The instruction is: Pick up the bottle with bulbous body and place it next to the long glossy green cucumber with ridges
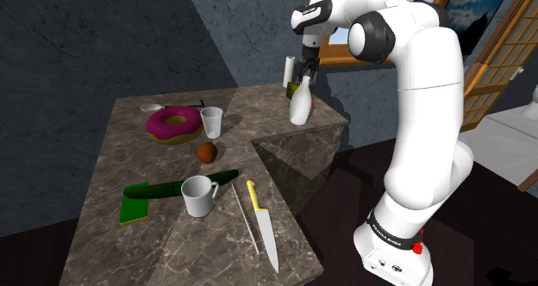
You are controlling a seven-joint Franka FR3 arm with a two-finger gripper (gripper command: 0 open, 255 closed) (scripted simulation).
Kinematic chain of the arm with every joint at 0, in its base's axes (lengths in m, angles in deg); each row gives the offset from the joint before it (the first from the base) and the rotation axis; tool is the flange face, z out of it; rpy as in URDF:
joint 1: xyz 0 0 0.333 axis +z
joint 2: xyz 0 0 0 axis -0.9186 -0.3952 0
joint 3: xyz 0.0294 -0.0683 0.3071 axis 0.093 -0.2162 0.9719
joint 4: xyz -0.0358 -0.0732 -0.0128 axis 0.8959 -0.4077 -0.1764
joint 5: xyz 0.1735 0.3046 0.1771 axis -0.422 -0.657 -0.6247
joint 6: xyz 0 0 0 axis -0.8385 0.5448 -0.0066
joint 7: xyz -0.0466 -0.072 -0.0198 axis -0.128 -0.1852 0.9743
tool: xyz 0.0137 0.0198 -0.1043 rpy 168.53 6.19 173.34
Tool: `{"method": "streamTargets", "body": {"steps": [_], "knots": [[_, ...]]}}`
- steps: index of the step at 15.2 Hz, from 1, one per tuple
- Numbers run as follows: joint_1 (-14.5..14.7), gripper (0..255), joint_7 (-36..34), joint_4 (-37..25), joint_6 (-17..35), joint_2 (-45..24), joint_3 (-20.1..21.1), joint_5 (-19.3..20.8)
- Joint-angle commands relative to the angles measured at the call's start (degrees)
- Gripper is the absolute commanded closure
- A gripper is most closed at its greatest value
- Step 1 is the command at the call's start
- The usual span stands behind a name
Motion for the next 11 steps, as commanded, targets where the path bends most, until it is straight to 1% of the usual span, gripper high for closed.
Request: {"method": "streamTargets", "body": {"steps": [1,9,10,11], "knots": [[0.1,0,0.1,1.3,1.5,-0.2,0.1,-0.1],[0.1,0,0.1,1.6,1.9,-0.2,0.1,-0.2],[0.1,255,0.1,1.6,1.9,-0.2,0.1,-0.2],[0.1,255,0.1,1.6,1.9,-0.2,0.1,-0.2]]}}
